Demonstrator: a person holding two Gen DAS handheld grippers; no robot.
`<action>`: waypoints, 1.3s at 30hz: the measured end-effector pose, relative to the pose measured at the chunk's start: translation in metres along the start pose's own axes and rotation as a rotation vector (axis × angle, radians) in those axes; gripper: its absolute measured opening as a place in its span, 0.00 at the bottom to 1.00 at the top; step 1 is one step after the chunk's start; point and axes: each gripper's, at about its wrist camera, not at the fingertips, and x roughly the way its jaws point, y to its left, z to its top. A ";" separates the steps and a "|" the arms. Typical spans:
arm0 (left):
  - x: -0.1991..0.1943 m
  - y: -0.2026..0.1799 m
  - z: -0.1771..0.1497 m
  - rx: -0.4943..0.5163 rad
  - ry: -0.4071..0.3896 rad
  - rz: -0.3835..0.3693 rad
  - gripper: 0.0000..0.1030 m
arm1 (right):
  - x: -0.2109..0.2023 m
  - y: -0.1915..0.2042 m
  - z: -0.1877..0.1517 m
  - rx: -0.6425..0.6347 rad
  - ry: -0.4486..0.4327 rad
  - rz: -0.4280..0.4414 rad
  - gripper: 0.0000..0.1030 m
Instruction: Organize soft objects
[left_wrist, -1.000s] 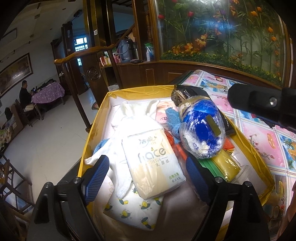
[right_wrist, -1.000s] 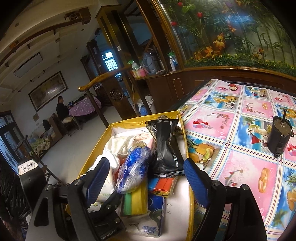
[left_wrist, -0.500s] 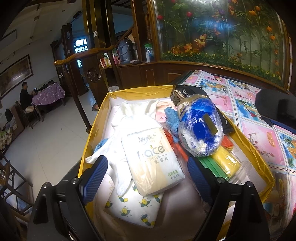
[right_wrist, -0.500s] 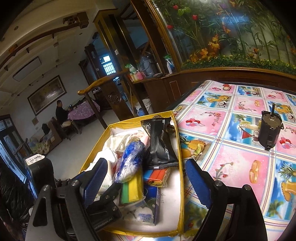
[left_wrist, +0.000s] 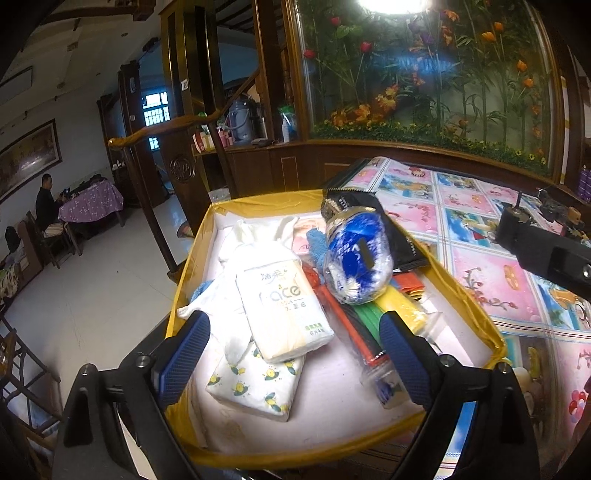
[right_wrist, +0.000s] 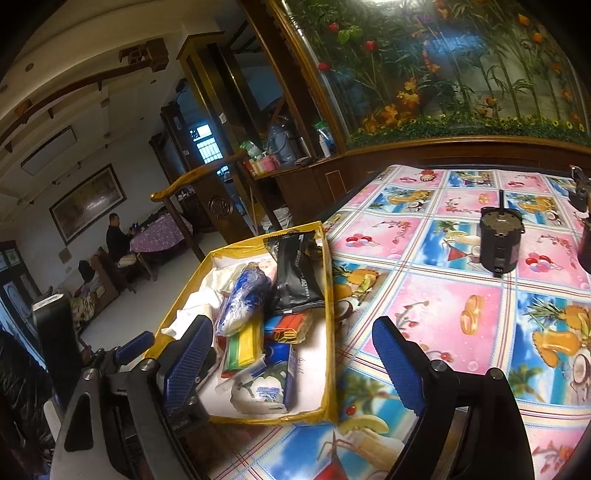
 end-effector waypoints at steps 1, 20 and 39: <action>-0.005 0.000 -0.002 -0.003 -0.010 -0.005 0.92 | -0.002 -0.001 0.000 0.004 -0.006 -0.001 0.89; -0.043 0.002 0.003 0.048 -0.055 0.058 1.00 | -0.017 -0.014 -0.005 0.033 -0.016 -0.012 0.89; -0.005 0.037 -0.013 -0.041 0.046 0.150 1.00 | -0.009 0.046 -0.028 -0.290 -0.010 -0.074 0.94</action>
